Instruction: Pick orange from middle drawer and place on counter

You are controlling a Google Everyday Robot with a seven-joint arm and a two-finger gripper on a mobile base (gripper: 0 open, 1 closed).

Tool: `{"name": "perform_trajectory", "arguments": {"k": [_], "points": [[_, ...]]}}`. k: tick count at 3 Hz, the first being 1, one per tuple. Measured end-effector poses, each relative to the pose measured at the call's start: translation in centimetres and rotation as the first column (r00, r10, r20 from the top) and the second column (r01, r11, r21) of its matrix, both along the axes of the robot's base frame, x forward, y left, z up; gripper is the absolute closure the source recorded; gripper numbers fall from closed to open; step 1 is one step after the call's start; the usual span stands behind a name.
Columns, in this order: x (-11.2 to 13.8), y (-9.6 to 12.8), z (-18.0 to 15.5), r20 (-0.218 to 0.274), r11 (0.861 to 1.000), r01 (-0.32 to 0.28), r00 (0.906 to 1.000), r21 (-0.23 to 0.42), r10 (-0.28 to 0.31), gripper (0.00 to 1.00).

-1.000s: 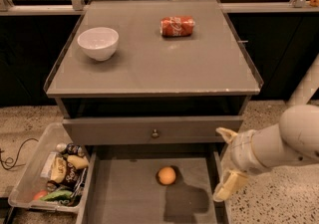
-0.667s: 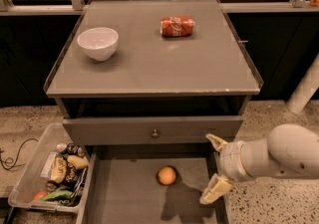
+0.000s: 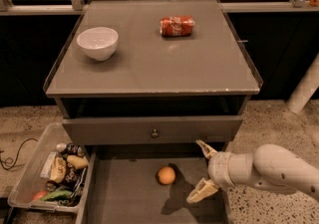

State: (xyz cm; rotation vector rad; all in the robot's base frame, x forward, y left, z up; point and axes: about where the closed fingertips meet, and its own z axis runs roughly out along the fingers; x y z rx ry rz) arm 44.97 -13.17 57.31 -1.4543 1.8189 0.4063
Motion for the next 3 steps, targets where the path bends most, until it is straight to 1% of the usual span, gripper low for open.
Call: {"name": "perform_trajectory", "arguments": {"k": [1,2,3], "points": [[0.9,1.4,-3.9,-0.027,1.000,-0.018,0.9995,0.018,0.019,0.00],[1.1,2.7,-4.8,-0.032,0.999,-0.023,0.9992,0.022,0.024,0.00],[1.3,4.7,-7.5,-0.047,0.999,-0.044,0.9979,0.016,0.044,0.00]]}}
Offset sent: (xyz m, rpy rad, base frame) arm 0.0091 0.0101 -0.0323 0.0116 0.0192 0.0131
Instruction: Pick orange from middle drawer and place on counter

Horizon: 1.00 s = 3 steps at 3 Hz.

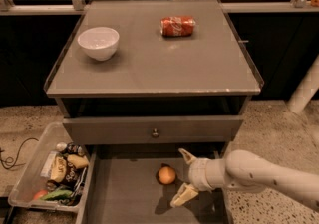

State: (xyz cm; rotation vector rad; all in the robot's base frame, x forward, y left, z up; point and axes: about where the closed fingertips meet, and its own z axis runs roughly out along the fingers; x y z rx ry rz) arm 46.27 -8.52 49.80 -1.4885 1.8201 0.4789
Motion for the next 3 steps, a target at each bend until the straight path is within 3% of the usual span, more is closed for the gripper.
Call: {"name": "perform_trajectory", "arguments": {"k": [2,3], "points": [[1.1,3.0,-4.9,-0.014,0.999,-0.050,0.9987,-0.020,0.050,0.00],[2.6,2.8,-7.0,-0.009,0.998,-0.059,0.9982,-0.022,0.059,0.00]]}}
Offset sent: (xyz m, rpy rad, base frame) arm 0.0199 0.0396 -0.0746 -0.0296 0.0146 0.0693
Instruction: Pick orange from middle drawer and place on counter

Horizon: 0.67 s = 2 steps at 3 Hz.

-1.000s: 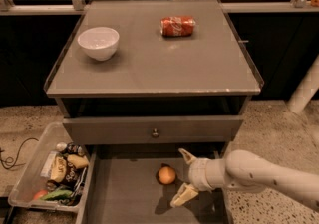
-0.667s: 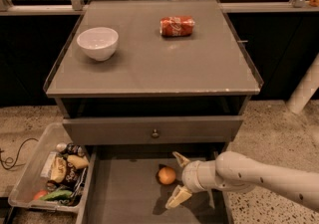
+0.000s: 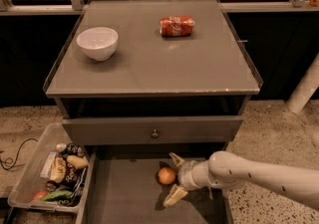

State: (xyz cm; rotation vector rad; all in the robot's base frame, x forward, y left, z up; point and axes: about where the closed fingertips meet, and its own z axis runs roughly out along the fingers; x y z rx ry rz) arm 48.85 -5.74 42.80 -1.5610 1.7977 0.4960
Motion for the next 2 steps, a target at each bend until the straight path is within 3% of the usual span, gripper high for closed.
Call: {"name": "perform_trajectory", "arguments": {"k": [2], "points": [[2.6,-1.2,-3.0,-0.015,0.998,0.032,0.9994,0.061,-0.031,0.00]]}}
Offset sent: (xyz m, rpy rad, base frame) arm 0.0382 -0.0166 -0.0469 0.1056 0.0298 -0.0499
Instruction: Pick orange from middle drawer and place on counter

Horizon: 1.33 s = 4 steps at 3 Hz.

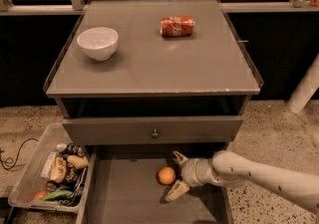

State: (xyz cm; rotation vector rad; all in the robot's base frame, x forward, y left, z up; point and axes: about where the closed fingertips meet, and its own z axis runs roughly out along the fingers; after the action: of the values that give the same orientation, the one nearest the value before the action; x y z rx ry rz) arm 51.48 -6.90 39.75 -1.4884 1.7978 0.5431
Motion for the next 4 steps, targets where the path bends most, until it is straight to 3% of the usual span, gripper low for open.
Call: {"name": "perform_trajectory", "arguments": {"k": [2,3,4], "points": [[1.1,1.5,-1.0,-0.020,0.995,0.005,0.9998,0.098,-0.003,0.00],[0.9,2.4,-1.5,-0.039,0.994,-0.005,0.9992,0.112,0.010,0.00],[0.9,2.4,-1.5,-0.039,0.994,-0.005,0.9992,0.112,0.010,0.19]]}}
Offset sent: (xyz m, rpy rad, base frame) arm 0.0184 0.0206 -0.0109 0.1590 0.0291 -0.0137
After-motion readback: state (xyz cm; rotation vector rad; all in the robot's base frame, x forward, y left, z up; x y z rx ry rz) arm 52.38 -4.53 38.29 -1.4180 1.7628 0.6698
